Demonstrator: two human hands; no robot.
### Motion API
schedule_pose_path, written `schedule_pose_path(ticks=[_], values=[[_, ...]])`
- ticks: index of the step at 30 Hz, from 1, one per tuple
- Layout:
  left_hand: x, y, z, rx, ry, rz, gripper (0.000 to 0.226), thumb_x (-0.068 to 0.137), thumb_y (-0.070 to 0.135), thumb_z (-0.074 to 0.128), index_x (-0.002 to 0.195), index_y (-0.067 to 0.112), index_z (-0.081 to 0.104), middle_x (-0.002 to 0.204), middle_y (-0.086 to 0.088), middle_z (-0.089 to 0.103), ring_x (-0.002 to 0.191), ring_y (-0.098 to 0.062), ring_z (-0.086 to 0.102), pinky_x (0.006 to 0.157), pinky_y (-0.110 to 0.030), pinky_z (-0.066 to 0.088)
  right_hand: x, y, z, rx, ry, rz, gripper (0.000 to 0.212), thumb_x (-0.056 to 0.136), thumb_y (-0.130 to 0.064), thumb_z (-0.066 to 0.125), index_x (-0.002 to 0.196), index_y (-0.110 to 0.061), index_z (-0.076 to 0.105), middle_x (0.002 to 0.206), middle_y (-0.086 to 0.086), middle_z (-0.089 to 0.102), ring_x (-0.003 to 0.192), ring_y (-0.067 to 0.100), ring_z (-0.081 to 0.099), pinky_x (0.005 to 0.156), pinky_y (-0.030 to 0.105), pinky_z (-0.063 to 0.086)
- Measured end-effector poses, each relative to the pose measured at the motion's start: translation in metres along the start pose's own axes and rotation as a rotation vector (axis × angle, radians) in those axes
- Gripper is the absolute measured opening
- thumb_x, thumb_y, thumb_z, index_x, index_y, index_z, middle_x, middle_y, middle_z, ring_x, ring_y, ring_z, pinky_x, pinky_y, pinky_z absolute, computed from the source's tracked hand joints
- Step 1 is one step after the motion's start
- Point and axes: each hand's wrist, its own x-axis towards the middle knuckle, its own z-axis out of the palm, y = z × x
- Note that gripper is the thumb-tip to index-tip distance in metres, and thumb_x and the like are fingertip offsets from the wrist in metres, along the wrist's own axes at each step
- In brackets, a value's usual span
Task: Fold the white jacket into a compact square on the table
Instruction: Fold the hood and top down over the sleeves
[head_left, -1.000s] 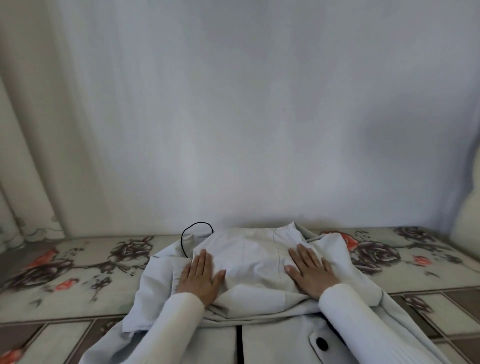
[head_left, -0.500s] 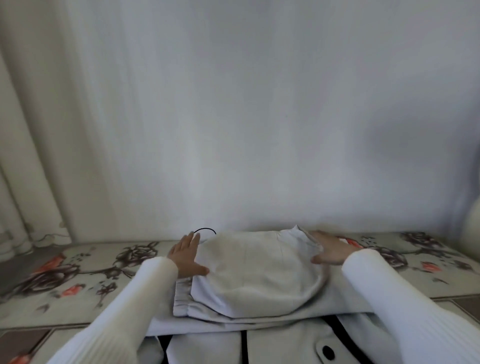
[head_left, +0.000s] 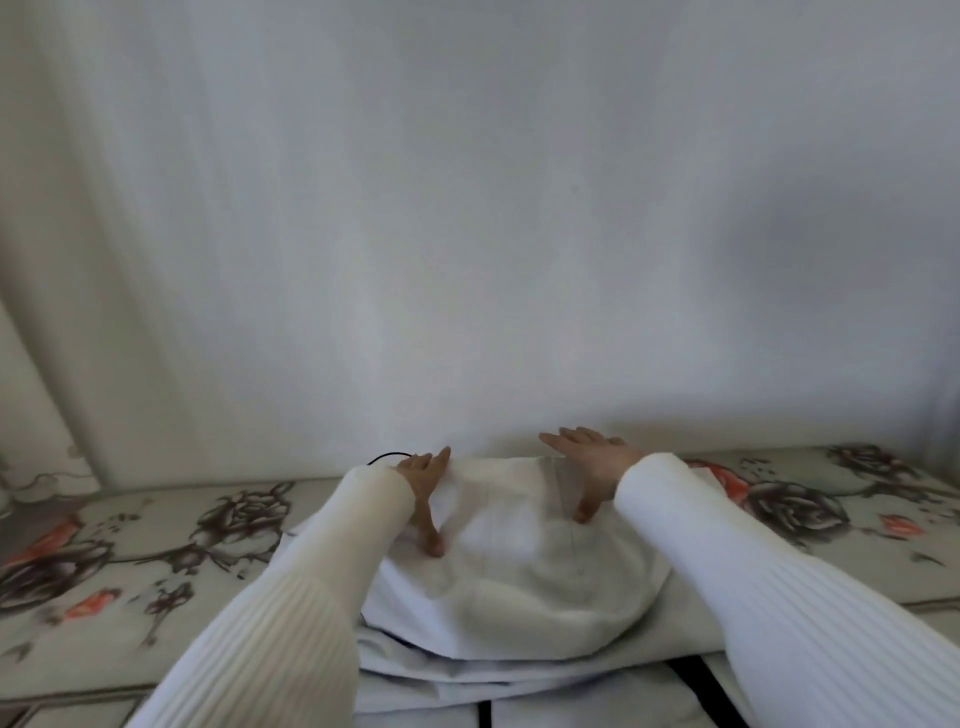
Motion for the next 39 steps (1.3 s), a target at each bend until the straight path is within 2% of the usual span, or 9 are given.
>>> schedule_pose_path(ticks=[6,10,13,16,20,26,30,34,39], values=[[0.023,-0.001,0.009,0.07,-0.048,-0.056,0.137,0.058,0.052,0.08,0.144,0.037,-0.026,0.158,0.003,0.011,0.144,-0.027,0.024,0.112,-0.046,0.03,0.024,0.006,0.026,-0.111,-0.072,0.02,0.123,0.065,-0.038,0.08,0.15,-0.028,-0.008,0.161,0.002,0.004,0.149,0.021,0.002,0.119,0.044,0.005],[0.033,-0.003,0.013,0.004,-0.087,-0.075,0.136,0.054,0.05,0.084,0.144,0.042,-0.019,0.155,0.002,0.024,0.138,-0.031,0.035,0.107,-0.048,0.039,0.034,0.009,0.023,-0.167,-0.131,0.069,0.126,0.059,-0.047,0.081,0.15,-0.034,-0.004,0.154,0.008,0.028,0.143,0.029,0.025,0.118,0.045,0.015],[0.035,-0.005,0.014,-0.042,-0.106,-0.114,0.131,0.048,0.052,0.084,0.142,0.046,-0.007,0.148,-0.006,0.037,0.128,-0.036,0.044,0.101,-0.052,0.043,0.034,0.002,0.019,-0.186,-0.149,0.091,0.109,0.057,-0.049,0.081,0.147,-0.03,0.021,0.149,0.008,0.039,0.136,0.035,0.034,0.114,0.047,0.028],[0.036,-0.005,0.016,-0.061,-0.108,-0.123,0.12,0.047,0.051,0.083,0.141,0.038,0.011,0.145,-0.004,0.04,0.128,-0.034,0.044,0.103,-0.052,0.041,0.031,-0.006,0.018,-0.248,-0.179,0.101,0.088,0.064,-0.048,0.076,0.14,-0.027,0.038,0.147,0.003,0.042,0.138,0.033,0.031,0.114,0.044,0.023],[0.036,-0.001,0.019,-0.078,-0.083,-0.077,0.088,0.053,0.042,0.084,0.131,0.023,0.045,0.135,-0.001,0.053,0.122,-0.025,0.051,0.104,-0.045,0.042,0.028,-0.01,0.018,-0.213,-0.154,0.15,0.067,0.068,-0.044,0.074,0.127,-0.026,0.049,0.134,0.001,0.053,0.131,0.03,0.037,0.104,0.036,0.035],[0.03,0.002,0.027,-0.059,0.06,-0.104,0.067,0.051,0.049,0.078,0.109,0.019,0.062,0.111,-0.003,0.068,0.103,-0.024,0.064,0.086,-0.031,0.051,0.02,-0.011,0.025,-0.11,-0.019,0.172,0.056,0.059,-0.038,0.079,0.109,-0.021,0.061,0.116,0.004,0.065,0.105,0.026,0.064,0.074,0.028,0.043],[0.023,0.003,0.035,-0.059,0.146,-0.099,0.06,0.055,0.053,0.074,0.106,0.025,0.062,0.114,-0.001,0.067,0.105,-0.023,0.063,0.091,-0.034,0.05,0.009,-0.011,0.029,-0.076,0.03,0.138,0.043,0.066,-0.034,0.073,0.106,-0.021,0.063,0.114,0.003,0.067,0.102,0.025,0.064,0.073,0.028,0.042],[0.011,0.006,0.038,-0.008,0.231,-0.079,0.059,0.064,0.05,0.071,0.117,0.025,0.057,0.121,-0.002,0.063,0.112,-0.025,0.06,0.091,-0.035,0.046,-0.006,-0.012,0.032,-0.077,0.122,0.095,0.047,0.072,-0.03,0.071,0.115,-0.017,0.061,0.121,0.006,0.065,0.109,0.027,0.062,0.087,0.033,0.048],[-0.01,0.008,0.036,-0.011,0.318,-0.056,0.066,0.07,0.042,0.07,0.126,0.021,0.041,0.126,-0.006,0.059,0.117,-0.029,0.057,0.093,-0.037,0.045,-0.027,-0.008,0.026,-0.166,0.18,0.037,0.053,0.08,-0.033,0.064,0.129,-0.017,0.05,0.132,0.008,0.058,0.12,0.027,0.056,0.098,0.036,0.042]])
